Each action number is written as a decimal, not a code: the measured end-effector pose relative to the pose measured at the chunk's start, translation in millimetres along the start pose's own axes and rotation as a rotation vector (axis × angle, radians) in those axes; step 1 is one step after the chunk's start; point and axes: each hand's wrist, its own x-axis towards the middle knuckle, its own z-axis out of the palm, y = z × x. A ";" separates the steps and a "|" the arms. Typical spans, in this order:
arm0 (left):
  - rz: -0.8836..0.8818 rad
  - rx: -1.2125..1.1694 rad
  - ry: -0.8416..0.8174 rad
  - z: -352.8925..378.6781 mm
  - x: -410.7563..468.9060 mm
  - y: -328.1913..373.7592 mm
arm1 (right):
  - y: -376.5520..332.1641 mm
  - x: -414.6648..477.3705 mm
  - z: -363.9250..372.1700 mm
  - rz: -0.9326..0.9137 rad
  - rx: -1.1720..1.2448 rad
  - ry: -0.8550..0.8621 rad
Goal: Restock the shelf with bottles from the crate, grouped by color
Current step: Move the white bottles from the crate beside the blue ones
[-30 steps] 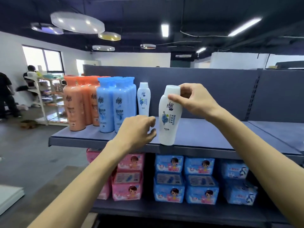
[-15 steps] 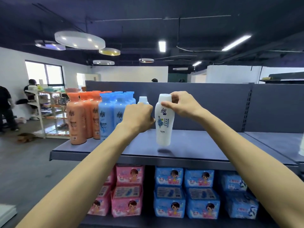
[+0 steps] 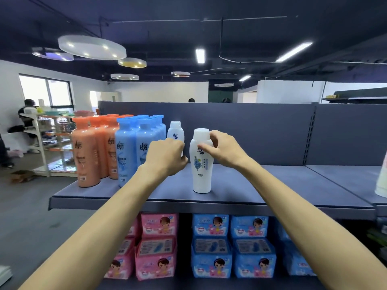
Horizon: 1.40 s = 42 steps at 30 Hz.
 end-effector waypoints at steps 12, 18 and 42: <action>0.025 -0.082 -0.043 45.4 -25.5 -5.6 | 45.1 -53.0 58.8 0.195 -0.021 -0.023; 0.012 -0.101 -0.054 61.6 -33.2 -9.8 | 50.3 -49.3 63.5 0.226 -0.078 -0.102; -0.119 -0.316 0.062 117.1 -26.9 -5.2 | 75.0 46.2 113.0 0.174 -0.040 -0.198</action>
